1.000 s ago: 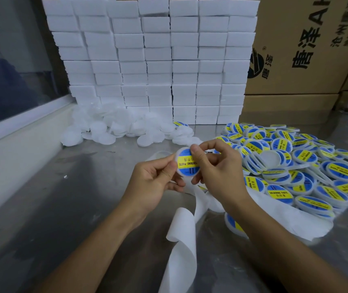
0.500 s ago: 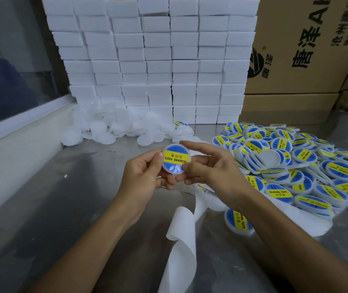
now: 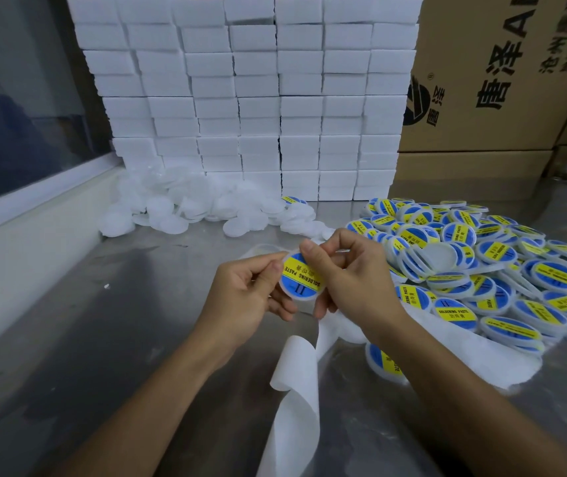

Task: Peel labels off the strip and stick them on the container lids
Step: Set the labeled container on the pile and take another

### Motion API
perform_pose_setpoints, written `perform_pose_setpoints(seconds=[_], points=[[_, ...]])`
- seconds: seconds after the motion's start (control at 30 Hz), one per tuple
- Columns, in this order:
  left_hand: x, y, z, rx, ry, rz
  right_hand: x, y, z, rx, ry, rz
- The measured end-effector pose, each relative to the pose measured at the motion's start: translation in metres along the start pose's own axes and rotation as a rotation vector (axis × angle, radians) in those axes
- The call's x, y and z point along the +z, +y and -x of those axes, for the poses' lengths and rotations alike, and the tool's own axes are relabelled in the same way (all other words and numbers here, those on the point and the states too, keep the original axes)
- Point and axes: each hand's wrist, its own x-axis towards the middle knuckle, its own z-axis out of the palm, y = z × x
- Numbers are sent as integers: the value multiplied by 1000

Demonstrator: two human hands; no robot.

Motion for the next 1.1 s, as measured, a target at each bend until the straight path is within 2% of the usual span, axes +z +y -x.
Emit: perform_pose_setpoints(seconds=[0.33, 0.53, 0.77, 0.83, 0.97, 1.1], points=[[-8, -2, -6, -122, 198, 208, 6, -1, 1, 19, -114, 2], [-3, 1, -5, -132, 78, 274, 0, 1, -1, -39, -38, -53], [-6, 2, -4, -166, 136, 273, 2, 5, -1, -26, -107, -25], [-6, 1, -4, -164, 166, 283, 3, 5, 0, -51, -91, 47], [-4, 0, -4, -165, 193, 286, 2, 8, 3, -329, -61, 474], [-2, 0, -3, -164, 162, 253, 0, 9, 0, -459, -15, 545]])
